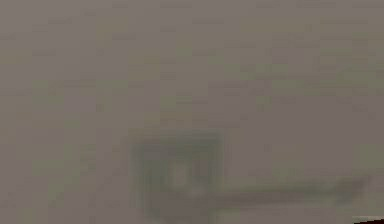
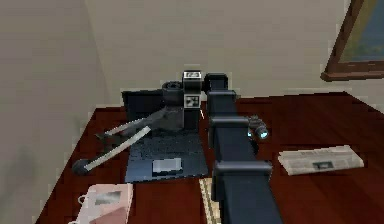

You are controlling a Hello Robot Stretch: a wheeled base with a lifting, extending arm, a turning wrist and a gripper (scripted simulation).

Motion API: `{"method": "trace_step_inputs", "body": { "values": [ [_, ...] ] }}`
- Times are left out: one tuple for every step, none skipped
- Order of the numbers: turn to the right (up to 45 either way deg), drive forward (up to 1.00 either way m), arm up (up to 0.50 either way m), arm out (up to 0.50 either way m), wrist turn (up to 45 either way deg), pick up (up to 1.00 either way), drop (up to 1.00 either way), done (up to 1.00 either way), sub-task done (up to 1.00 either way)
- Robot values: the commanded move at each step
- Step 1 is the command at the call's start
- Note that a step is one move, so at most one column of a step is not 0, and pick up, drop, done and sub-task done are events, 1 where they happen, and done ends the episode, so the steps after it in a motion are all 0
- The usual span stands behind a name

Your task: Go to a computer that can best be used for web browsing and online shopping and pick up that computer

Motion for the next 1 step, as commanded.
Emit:
{"method": "trace_step_inputs", "body": {
  "values": [
    [0.0,0.0,0.0,0.0,45.0,0.0,0.0,0.0,0.0]
  ]
}}
